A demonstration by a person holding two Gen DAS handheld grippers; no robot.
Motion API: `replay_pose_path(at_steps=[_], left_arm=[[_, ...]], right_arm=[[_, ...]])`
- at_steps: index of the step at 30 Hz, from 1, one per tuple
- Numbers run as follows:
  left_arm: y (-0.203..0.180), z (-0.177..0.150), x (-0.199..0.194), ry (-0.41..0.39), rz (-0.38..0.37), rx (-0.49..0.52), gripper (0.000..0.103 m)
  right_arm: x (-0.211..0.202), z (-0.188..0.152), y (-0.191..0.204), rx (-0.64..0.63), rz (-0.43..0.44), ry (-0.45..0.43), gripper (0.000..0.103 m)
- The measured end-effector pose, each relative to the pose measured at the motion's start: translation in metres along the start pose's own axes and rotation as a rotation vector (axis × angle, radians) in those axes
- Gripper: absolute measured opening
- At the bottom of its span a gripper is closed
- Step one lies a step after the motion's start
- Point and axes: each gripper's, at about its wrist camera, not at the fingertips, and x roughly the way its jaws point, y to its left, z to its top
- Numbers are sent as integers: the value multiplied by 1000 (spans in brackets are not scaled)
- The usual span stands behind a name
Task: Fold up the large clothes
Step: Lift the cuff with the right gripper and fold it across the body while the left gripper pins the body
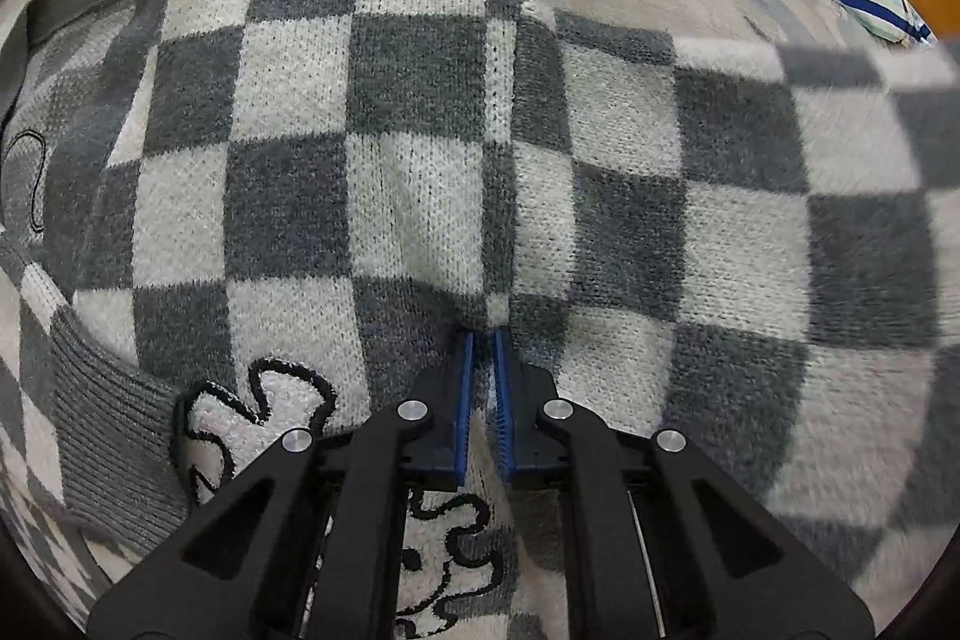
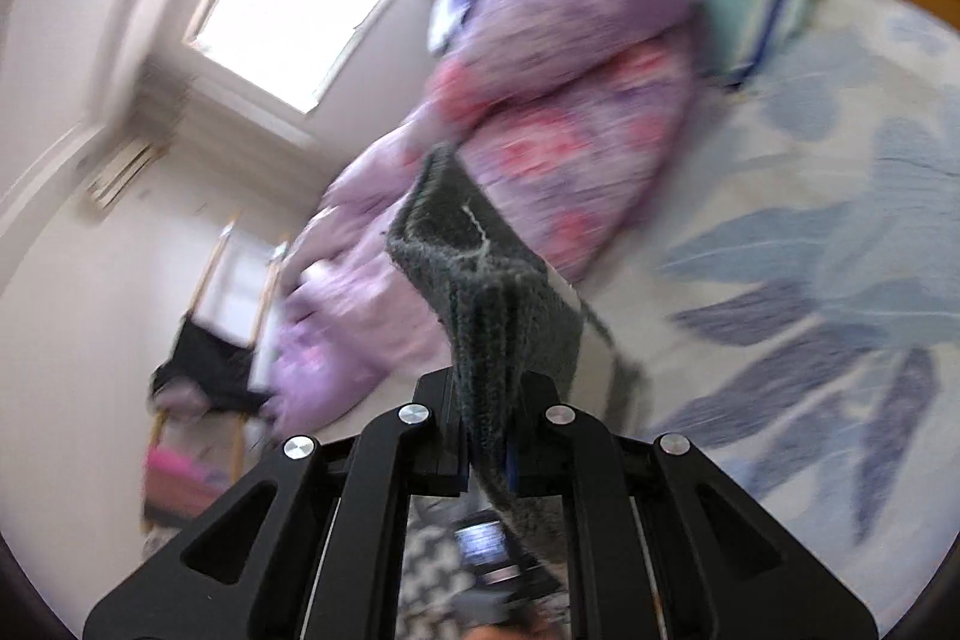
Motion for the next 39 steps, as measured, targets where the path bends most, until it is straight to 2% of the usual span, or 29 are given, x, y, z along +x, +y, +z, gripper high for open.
replay_pose_path(at_steps=[5, 10, 13, 16, 21, 26, 30, 33, 34, 36, 37, 38, 39], left_arm=[[6, -2, -2, -22, -40, -32, 10], [7, -11, -5, -40, -57, 3, 10], [11, -12, -28, -17, -88, 29, 8], [39, -14, -69, -66, -111, 19, 6], [114, -28, -149, -143, -77, -16, 6], [196, -36, -204, -206, -7, -38, 7], [270, -49, -225, -217, 37, -108, 7], [320, -65, -226, -213, 73, -170, 7], [334, -70, -223, -202, 87, -194, 7], [366, -84, -217, -172, 109, -256, 7], [374, -86, -213, -163, 107, -274, 9], [386, -92, -209, -150, 103, -306, 19], [398, -100, -207, -136, 105, -352, 35]], right_arm=[[37, -21, 67, -70, 88, 103, 8], [67, -49, 108, -100, 89, 171, 8], [84, -68, 139, -129, 69, 189, 8], [96, -91, 165, -177, 56, 204, 8], [135, -127, 187, -191, 10, 235, 8], [185, -188, 198, -192, -39, 272, 8], [228, -242, 198, -197, -91, 319, 8], [267, -286, 186, -182, -121, 378, 8], [282, -302, 180, -186, -138, 403, 8], [306, -330, 165, -160, -143, 472, 17], [324, -347, 152, -126, -128, 563, 29], [337, -359, 144, -102, -129, 651, 42], [350, -373, 133, -69, -137, 760, 42]])
